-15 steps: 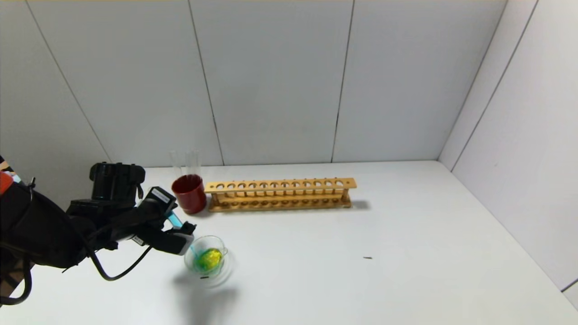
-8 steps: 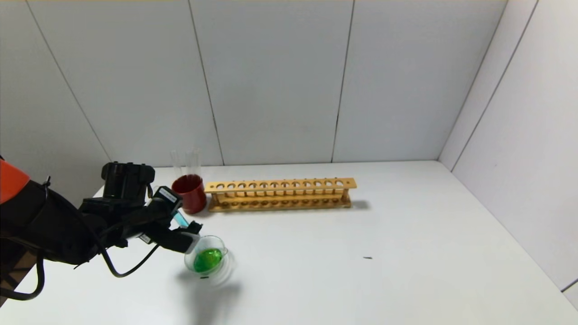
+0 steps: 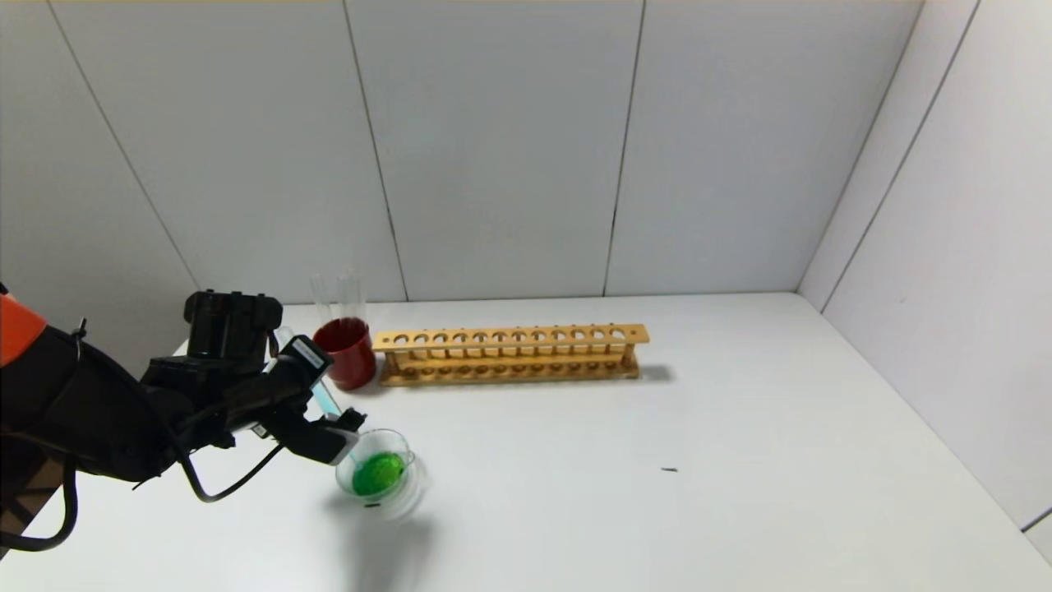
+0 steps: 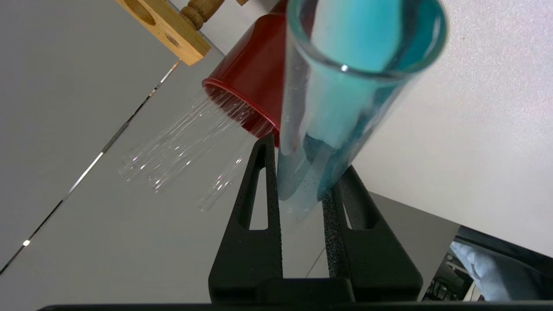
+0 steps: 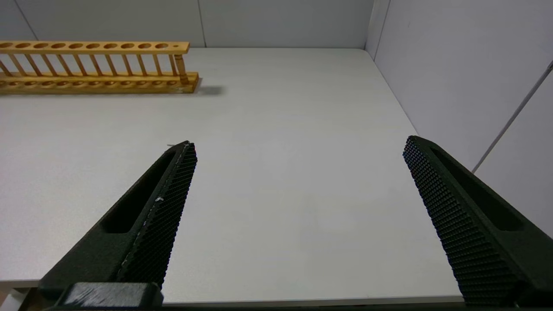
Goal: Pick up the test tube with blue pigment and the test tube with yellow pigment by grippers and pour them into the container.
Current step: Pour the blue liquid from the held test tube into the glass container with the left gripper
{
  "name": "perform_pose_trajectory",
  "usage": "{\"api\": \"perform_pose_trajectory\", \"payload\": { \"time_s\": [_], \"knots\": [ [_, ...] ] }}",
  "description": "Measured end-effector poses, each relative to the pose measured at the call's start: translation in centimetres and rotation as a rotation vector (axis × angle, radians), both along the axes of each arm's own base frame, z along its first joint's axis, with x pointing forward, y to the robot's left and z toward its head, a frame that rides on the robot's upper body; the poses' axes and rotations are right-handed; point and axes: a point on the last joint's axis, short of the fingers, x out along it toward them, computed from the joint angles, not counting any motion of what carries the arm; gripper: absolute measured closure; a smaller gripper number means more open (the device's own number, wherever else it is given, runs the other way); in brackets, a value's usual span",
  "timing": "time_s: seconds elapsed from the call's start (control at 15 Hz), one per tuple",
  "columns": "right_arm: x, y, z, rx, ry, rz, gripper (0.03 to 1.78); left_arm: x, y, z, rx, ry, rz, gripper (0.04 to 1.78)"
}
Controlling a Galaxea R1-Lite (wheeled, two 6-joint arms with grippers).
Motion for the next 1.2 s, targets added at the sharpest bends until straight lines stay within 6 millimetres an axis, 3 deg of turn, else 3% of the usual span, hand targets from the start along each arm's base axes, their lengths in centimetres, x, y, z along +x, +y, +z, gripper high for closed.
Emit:
{"api": "perform_pose_trajectory", "payload": {
  "time_s": [0.47, 1.2],
  "knots": [
    [0.0, 0.0, 0.0, 0.000, 0.000, 0.000, 0.06, -0.4, -1.9, 0.6, 0.028, -0.033, -0.024, 1.50],
    [0.0, 0.0, 0.0, 0.000, 0.000, 0.000, 0.06, -0.8, -2.1, 1.6, 0.156, -0.086, -0.038, 1.50]
  ]
}}
